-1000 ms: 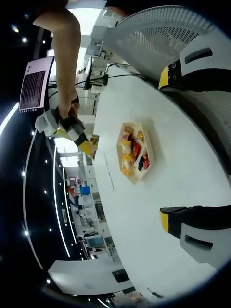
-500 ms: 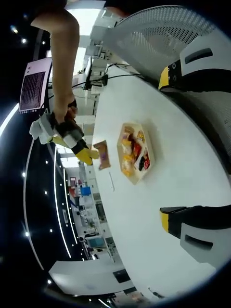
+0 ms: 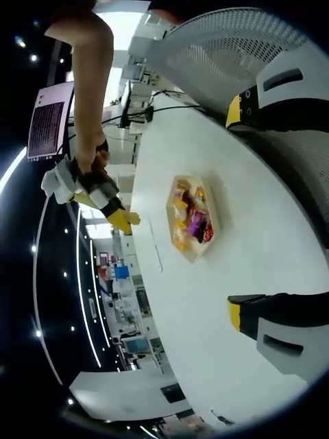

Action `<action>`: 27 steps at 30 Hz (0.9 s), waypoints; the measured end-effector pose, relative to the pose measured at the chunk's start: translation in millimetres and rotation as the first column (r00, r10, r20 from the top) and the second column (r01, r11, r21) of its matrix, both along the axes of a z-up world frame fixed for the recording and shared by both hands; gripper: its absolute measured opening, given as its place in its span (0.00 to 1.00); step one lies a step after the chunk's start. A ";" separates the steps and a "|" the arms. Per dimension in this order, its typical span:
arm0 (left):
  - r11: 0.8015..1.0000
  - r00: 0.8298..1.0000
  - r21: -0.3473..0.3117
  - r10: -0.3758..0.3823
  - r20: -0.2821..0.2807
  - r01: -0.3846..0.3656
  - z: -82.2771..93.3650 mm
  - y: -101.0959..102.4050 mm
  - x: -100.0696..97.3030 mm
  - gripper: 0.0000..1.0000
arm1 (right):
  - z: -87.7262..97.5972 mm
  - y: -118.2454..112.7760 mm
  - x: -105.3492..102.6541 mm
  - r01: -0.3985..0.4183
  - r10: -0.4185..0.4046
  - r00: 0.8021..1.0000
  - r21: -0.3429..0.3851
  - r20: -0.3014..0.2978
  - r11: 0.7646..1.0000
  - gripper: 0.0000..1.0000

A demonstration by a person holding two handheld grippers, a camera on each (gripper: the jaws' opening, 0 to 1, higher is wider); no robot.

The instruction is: Place the target food into the container with the food tongs after gripping and lifting it, then release it inside without dropping or visibly crushing the food.

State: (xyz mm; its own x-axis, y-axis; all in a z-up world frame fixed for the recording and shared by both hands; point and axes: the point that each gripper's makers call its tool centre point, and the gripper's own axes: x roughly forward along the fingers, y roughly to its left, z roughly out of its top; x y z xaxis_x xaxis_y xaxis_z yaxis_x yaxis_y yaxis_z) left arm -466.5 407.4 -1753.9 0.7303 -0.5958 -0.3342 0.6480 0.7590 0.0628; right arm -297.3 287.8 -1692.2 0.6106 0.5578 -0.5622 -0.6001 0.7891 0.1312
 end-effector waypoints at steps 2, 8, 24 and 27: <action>1.000 1.000 0.000 0.000 0.000 0.000 0.0 -0.1 0.0 0.95 | 0.3 -1.0 -1.0 0.000 0.000 1.000 -0.002 0.004 1.000 0.28; 1.000 1.000 0.001 0.001 -0.002 -0.001 -0.3 0.0 -0.3 0.95 | 0.3 -5.8 -2.6 0.008 -0.008 1.000 0.010 0.001 1.000 0.28; 0.995 0.992 -0.057 -0.085 -0.091 0.080 11.6 -9.4 -1.0 0.85 | 41.5 0.3 -83.7 -0.153 0.159 0.987 0.330 0.007 0.931 0.28; 0.987 0.990 -0.104 -0.131 -0.043 0.126 37.0 -24.7 -2.1 0.72 | 48.8 5.8 -101.6 -0.243 0.246 0.968 0.386 0.043 0.890 0.28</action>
